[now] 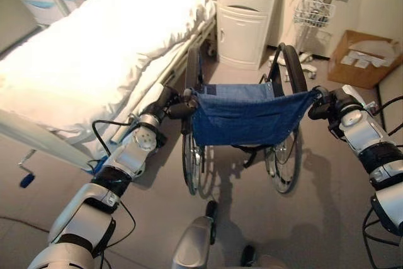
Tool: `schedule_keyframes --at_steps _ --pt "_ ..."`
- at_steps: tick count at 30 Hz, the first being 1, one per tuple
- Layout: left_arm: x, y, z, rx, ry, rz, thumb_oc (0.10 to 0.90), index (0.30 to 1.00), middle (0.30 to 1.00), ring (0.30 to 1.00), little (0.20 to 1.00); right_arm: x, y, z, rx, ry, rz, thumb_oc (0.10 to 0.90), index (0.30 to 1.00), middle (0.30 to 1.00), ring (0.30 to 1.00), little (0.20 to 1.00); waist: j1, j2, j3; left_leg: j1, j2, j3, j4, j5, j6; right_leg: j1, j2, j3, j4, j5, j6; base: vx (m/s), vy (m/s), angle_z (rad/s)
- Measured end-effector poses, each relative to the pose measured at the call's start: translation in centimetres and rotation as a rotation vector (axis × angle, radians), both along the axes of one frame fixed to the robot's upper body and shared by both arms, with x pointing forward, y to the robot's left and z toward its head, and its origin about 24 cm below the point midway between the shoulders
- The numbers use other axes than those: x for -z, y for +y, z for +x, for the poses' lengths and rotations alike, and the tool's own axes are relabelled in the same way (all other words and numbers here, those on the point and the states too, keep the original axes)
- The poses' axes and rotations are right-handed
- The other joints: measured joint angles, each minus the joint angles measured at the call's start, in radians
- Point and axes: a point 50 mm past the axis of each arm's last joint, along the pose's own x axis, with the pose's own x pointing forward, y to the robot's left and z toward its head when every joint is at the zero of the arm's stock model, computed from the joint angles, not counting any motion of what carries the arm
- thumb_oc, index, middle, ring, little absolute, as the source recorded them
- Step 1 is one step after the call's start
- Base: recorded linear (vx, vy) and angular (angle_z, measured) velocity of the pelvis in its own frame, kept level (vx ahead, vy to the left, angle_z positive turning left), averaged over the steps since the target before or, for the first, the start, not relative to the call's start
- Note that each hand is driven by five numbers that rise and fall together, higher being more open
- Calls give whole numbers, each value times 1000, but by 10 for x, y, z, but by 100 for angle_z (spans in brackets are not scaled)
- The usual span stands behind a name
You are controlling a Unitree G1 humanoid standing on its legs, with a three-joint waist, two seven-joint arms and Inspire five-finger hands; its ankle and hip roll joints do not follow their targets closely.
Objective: Push the wheelchair next to the bed
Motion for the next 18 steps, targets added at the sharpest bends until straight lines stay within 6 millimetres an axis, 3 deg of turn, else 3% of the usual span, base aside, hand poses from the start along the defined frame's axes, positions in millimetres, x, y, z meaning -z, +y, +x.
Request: schedule_keyframes --at_steps 2,3,4,7,11,13,14,15,17,18 --pt "-19 -5 7 5 -51 -1 400 300 300 300 300 0 -3 0 29 -18 53 400 300 300 300 300 -16 -60 -5 -24 -39 3 -28 0 0 -37 -17 48 1 -3 0 93 132 15" --pt "-26 -7 10 6 -73 0 400 300 300 300 300 -3 -4 0 36 -31 71 400 300 300 300 300 -25 -68 -6 -28 -49 3 -33 0 0 -44 -20 62 3 -6 -5 137 197 3" --pt "-32 -7 14 -12 -91 4 400 300 300 300 300 -11 -3 3 36 -57 76 400 300 300 300 300 -36 -71 -7 -38 -72 3 -35 3 -4 -40 -25 81 -3 -13 -16 107 156 -19" --pt "-39 -4 18 -56 -122 14 400 300 300 300 300 -22 5 9 23 -89 75 400 300 300 300 300 -23 -62 -9 -29 -109 -6 -40 35 0 6 -44 74 -29 -29 6 91 169 -58" --pt "-38 -3 18 -87 -144 7 400 300 300 300 300 -28 10 12 13 -103 64 400 300 300 300 300 -1 -43 -23 -9 -128 -27 -66 54 7 52 -42 72 8 -33 9 57 167 -47" --pt "-25 -12 19 -88 -120 -4 400 300 300 300 300 -24 5 12 27 -86 34 400 300 300 300 300 -9 -11 -49 -5 -132 -28 -71 38 36 60 -34 88 201 -39 26 181 203 5" --pt "-21 -14 18 -85 -112 -3 400 300 300 300 300 -22 3 10 31 -78 29 400 300 300 300 300 -10 -11 -60 -5 -142 -22 -67 36 39 66 -28 106 258 -20 27 309 215 16" --pt "-14 -15 17 -84 -98 -4 400 300 300 300 300 -17 -1 8 30 -73 22 400 300 300 300 300 -9 -10 -69 5 -155 -33 -55 51 70 68 -24 119 346 16 28 188 100 1" --pt "-3 -19 12 -85 -85 -28 400 300 300 300 300 -9 -4 4 29 -72 15 400 300 300 300 300 -7 6 -77 61 -167 -121 -111 94 185 -7 -18 115 550 108 -2 365 97 -6" --pt "3 -21 9 -84 -84 -41 400 300 300 300 300 -5 -7 1 35 -69 6 400 300 300 300 300 -14 15 -71 101 -170 -176 -141 107 185 -80 13 113 616 1 -49 332 54 5"
